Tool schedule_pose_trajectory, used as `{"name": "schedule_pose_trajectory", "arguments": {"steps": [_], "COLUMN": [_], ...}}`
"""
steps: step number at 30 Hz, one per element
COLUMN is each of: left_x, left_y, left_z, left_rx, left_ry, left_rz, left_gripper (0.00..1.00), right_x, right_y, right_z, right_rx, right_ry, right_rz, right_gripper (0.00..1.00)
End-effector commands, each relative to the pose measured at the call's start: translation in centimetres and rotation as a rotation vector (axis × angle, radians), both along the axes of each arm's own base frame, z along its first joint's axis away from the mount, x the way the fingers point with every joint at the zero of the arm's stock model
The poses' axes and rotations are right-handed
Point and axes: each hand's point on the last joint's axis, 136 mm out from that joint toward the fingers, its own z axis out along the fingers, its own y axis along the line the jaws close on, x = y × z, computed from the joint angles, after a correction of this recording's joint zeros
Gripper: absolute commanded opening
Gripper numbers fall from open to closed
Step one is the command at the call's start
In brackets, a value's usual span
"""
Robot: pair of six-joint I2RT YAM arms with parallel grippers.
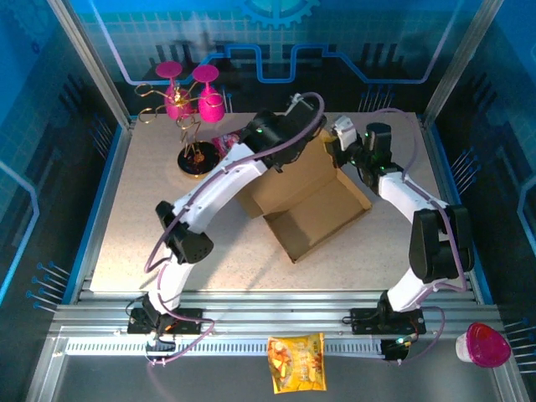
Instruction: Fold the paper box
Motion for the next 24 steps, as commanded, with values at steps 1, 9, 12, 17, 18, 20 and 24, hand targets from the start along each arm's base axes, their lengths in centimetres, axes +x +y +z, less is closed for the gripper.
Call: {"name": "schedule_pose_trajectory", "arguments": {"steps": [1,9,12,17,18,20,24], "left_x": [-3.9,-7.1,-7.8,-7.2,-6.6,-5.6,-3.4], "left_y": [5.0,12.0,11.9,10.2,10.0,10.1,10.7], "left_z": [6.2,-3.9,-7.9,-12.3,-12.6,-12.9,-12.8], "left_rx": [-0.441,-1.094,-1.102,-1.114,-1.120,-1.101,-0.979], "left_ry": [-0.015,0.444,0.567,0.651,0.633,0.584,0.489], "left_rz": [0.164,0.450,0.442,0.355,0.335,0.301,0.233], "left_gripper": [0.92,0.47,0.49,0.60,0.61,0.62,0.63], "right_x": [-0.1,-0.6,-0.7,-0.5,-0.5,-0.4,-0.4], "right_y": [-1.3,-3.9,-4.6,-4.8,-4.7,-4.8,-4.8], "right_z": [4.9,3.3,2.4,2.2,2.0,2.0,1.9], "right_rx": [0.109,0.161,0.175,0.186,0.184,0.183,0.183], "right_ry": [-0.188,-0.187,-0.173,-0.169,-0.167,-0.166,-0.159], "right_rz": [-0.027,-0.111,-0.131,-0.126,-0.123,-0.123,-0.117], "right_gripper": [0.00,0.00,0.00,0.00,0.00,0.00,0.00]}}
